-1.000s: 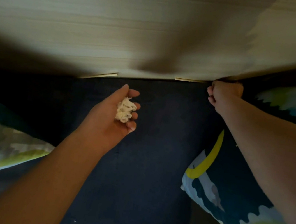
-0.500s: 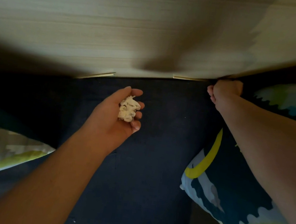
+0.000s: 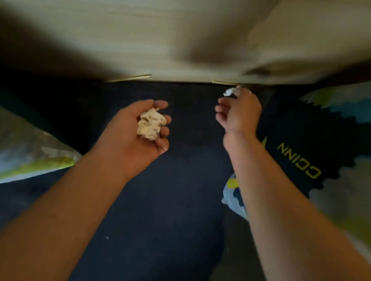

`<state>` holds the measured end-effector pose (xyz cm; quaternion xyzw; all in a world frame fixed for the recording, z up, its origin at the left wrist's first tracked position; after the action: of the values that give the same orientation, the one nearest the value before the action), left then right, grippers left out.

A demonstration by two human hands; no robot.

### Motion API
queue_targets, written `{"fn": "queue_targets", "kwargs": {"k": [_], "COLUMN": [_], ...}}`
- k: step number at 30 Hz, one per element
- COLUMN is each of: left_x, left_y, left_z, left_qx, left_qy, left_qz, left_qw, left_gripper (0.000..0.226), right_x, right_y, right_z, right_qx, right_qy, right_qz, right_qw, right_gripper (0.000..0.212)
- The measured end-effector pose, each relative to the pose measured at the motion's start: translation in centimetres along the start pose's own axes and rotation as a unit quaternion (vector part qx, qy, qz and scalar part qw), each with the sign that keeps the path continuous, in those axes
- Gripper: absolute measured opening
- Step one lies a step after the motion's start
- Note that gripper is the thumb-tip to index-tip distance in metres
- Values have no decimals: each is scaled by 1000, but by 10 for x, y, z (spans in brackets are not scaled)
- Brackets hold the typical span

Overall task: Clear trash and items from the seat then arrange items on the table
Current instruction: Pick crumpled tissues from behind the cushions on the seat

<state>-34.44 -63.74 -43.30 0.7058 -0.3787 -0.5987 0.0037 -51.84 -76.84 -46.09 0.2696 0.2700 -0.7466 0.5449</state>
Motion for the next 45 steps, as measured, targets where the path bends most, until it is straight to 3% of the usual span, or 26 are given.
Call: {"fn": "queue_targets", "kwargs": {"k": [4,10,13,16,20,22,25,28,30,33,35,40,45], "left_x": [-23,-57,-78,-98,-117,-123,-130,-134,-135,-138,-139,-135,-130], "left_y": [-2,9,10,13,17,21,29,36,38,45,55,71,89], "left_z": [12,50,72,95,133,151,180,214,236,273,298,344,377], "left_qx": [7,43,64,58,91,139,210,277,317,309,302,291,290], "left_qy": [-8,-27,-44,-65,-74,-66,-37,-17,-16,-46,-65,-85,-96], "left_qz": [11,56,55,54,42,40,51,38,22,24,25,-16,-16], "left_qw": [1000,997,995,995,992,987,976,960,948,950,951,953,952], "left_gripper": [22,22,21,25,27,21,20,24,26,33,30,15,23], "right_x": [-92,-202,-238,-260,-277,-281,-286,-281,-276,-261,-244,-175,-115], "right_y": [6,-25,-47,-73,-105,-118,-147,-188,-215,-264,-308,-394,-450], "right_z": [-15,-28,-30,-33,-41,-43,-42,-50,-62,-76,-79,-78,-89], "right_qx": [14,20,-73,-194,-378,-422,-415,-409,-404,-321,-246,-176,-108], "right_qy": [-23,-125,-199,-267,-334,-352,-385,-387,-353,-263,-217,-119,-44], "right_qz": [60,100,110,86,58,59,64,57,78,100,77,29,-52], "right_qw": [998,987,971,940,861,833,822,824,840,904,942,977,992], "right_gripper": [31,13,10,17,36,34,18,9,21,42,45,27,21]}}
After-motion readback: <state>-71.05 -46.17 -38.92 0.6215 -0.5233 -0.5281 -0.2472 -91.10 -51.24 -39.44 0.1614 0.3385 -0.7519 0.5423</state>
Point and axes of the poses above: each hand's wrist, its own x-axis towards the middle knuckle, its own y-axis out of the palm, z = x × y, the point moved 10 cm from there along x, towards the middle knuckle, and after that the axes turned 2 degrees about -z, right-handed, at the moved point
